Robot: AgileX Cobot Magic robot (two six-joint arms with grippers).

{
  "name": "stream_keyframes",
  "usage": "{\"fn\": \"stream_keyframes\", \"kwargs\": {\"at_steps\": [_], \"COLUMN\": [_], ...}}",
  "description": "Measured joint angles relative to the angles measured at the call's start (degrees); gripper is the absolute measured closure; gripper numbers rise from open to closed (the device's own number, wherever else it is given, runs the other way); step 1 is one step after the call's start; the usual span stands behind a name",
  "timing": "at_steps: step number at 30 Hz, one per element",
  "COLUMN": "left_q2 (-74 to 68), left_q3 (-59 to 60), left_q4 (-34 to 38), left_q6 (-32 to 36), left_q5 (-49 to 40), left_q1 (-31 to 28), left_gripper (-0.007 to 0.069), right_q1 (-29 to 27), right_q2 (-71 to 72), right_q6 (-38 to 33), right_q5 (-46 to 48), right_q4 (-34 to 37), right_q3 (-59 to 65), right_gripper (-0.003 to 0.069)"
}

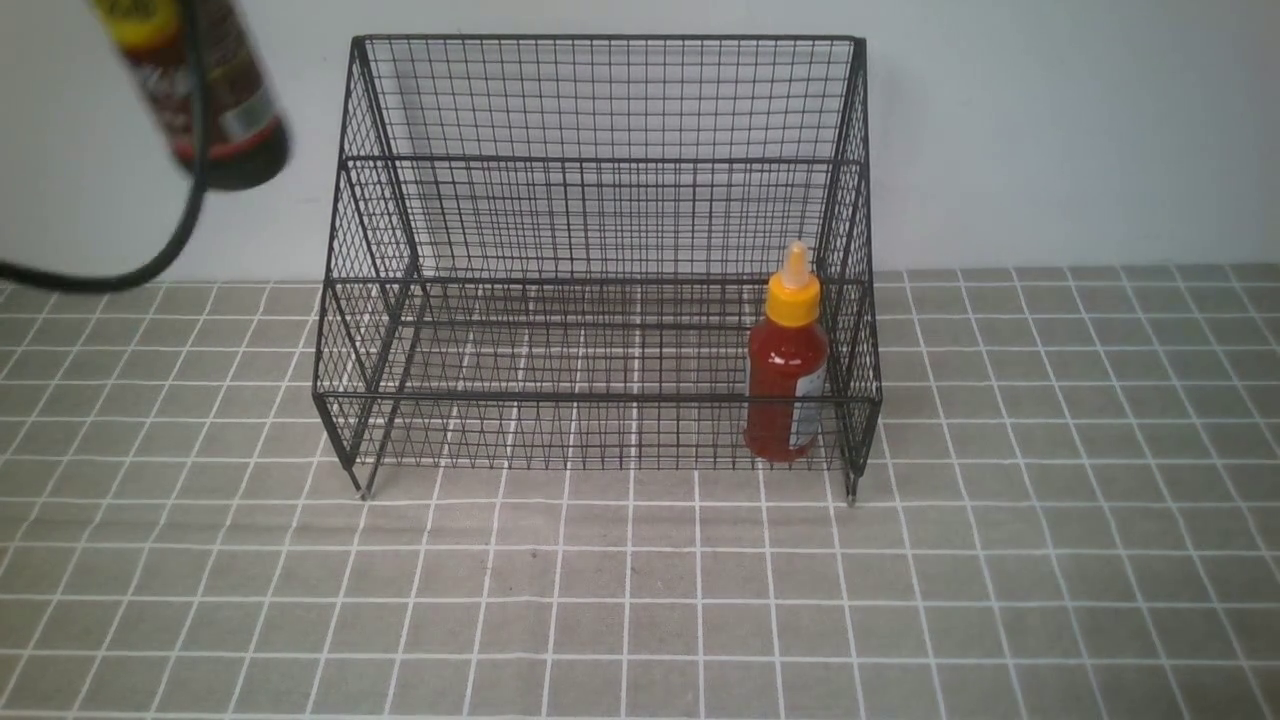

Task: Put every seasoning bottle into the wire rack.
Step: Use the left arm to put the condiment bottle back on the shelf

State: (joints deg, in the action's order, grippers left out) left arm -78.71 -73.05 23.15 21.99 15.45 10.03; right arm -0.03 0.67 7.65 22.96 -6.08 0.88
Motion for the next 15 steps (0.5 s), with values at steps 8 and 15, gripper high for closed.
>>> {"fn": "stream_keyframes", "kwargs": {"at_steps": [8, 15], "left_q2": [-9.0, -18.0], "left_q3": [-6.0, -6.8], "left_q4": [-0.1, -0.2], "left_q6": [-0.4, -0.4], "left_q5": [-1.5, -3.8], "left_q1": [4.5, 5.5], "left_gripper": [0.0372, 0.0374], "right_q1": [0.0, 0.0], "right_q2": [0.0, 0.0], "right_q6": [0.0, 0.0], "right_q5": [0.0, 0.0], "right_q4": [0.0, 0.0], "right_q3": [0.0, 0.0], "right_gripper": [0.0671, 0.0671]}}
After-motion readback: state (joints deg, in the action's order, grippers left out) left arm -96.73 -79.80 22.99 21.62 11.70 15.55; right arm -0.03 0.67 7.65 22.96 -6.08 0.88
